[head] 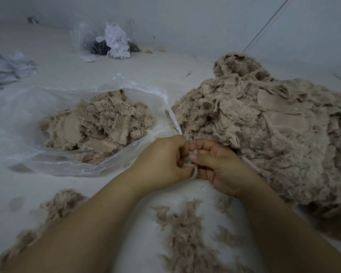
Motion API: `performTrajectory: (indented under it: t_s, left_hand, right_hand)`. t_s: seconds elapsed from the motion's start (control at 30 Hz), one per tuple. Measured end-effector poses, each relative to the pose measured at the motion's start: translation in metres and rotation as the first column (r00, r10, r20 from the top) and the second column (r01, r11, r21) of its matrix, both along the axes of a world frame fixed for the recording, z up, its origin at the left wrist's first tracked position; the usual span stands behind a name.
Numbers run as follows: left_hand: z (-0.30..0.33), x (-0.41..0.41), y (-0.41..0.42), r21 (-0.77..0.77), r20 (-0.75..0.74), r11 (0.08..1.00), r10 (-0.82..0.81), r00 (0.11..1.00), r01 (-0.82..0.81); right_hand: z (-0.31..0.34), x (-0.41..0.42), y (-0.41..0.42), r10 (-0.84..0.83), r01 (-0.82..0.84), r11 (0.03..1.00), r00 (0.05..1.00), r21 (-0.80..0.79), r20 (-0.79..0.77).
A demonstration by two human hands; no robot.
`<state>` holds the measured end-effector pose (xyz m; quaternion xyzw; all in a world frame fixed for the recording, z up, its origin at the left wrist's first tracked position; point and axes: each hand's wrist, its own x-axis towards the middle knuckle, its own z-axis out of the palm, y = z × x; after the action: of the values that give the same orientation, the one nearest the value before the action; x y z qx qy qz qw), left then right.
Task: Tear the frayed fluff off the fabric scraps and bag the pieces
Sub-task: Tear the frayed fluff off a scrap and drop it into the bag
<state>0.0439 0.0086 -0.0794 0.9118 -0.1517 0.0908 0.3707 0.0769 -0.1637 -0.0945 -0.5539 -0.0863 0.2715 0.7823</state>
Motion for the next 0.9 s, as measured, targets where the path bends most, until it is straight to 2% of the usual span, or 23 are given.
performTrajectory:
  t_s: [0.07,0.13,0.37,0.5,0.57,0.73,0.83,0.9]
  left_hand:
    - [-0.0013,-0.0012,-0.0041,0.072,0.056,0.997,0.015,0.998,-0.019]
    - [-0.0033,-0.0004,-0.0055,0.060,0.068,0.997,0.036,0.997,-0.040]
    - [-0.0012,0.0026,-0.0013,-0.158,-0.038,0.986,0.055,0.998,-0.060]
    - [0.0032,-0.0017,-0.0025,-0.332,-0.103,0.943,-0.075,0.992,0.037]
    - [0.0044,-0.0022,-0.0014,-0.394,-0.127,0.919,-0.088,0.988,0.032]
    - [0.0045,0.0033,0.0025,-0.345,-0.207,0.936,0.001,0.978,-0.074]
    - [0.0052,-0.0002,-0.0018,-0.210,-0.158,0.974,0.046,0.986,-0.079]
    - [0.0042,0.0017,-0.0027,-0.227,-0.175,0.964,0.101,0.979,-0.140]
  right_hand:
    - [-0.0005,0.0002,-0.0006,0.013,-0.013,1.000,1.000,-0.023,0.020]
    - [-0.0011,0.0010,-0.0015,0.022,-0.020,0.998,0.999,-0.057,0.041]
    - [-0.0010,0.0013,0.0000,-0.024,0.024,1.000,1.000,-0.010,0.005]
    - [0.0009,0.0006,0.0015,-0.035,0.036,0.997,0.999,-0.070,0.027]
    - [0.0016,0.0005,0.0022,-0.038,0.041,0.994,0.999,-0.100,0.037]
    - [0.0009,0.0006,0.0027,-0.042,0.043,0.998,0.999,-0.055,0.023]
    - [0.0013,0.0000,0.0031,-0.041,0.043,0.998,0.999,-0.053,0.026]
    - [-0.0001,0.0008,0.0027,-0.057,0.057,0.998,0.998,-0.011,-0.003]
